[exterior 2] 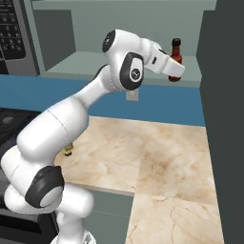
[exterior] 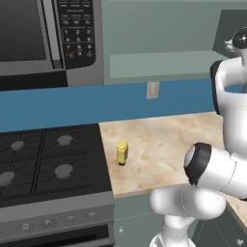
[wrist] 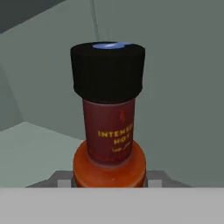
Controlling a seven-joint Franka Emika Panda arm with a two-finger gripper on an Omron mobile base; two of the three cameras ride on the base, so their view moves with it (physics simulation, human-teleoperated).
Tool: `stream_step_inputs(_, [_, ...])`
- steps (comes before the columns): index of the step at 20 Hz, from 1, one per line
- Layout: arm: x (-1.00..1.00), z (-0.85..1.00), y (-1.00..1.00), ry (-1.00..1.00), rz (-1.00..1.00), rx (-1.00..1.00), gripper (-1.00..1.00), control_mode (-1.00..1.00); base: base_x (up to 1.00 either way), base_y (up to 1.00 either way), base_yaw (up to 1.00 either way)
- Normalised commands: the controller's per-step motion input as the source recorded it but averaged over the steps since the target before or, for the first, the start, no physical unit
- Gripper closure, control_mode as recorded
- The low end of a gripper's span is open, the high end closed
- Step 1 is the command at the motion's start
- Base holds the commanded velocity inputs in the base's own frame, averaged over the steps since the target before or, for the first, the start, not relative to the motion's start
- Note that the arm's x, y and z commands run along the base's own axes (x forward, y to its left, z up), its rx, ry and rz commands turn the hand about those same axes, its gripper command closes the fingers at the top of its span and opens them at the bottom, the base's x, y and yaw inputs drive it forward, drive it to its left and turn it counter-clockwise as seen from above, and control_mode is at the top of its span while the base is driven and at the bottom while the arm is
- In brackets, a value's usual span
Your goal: Take 2 condiments from the cabinet and move them on the counter near the stove.Make sure the condiments are lined up with each other, next to each other.
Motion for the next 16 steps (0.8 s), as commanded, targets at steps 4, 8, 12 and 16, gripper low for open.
stream_step_inputs(4, [-0.43,0.1,0.63,0.27,0.3,0.0,1.0,-1.0,0.0,0.0,0.0])
stream_step_inputs(8, [-0.66,-0.29,0.71,0.32,0.6,0.0,1.0,-1.0,0.0,0.0,0.0])
stream_step_inputs(12, [-0.43,-0.85,0.32,0.1,0.92,0.08,1.0,-1.0,0.0,0.0,0.0])
stream_step_inputs(16, [-0.15,-1.0,0.18,0.0,1.0,0.14,1.0,-1.0,0.0,0.0,0.0])
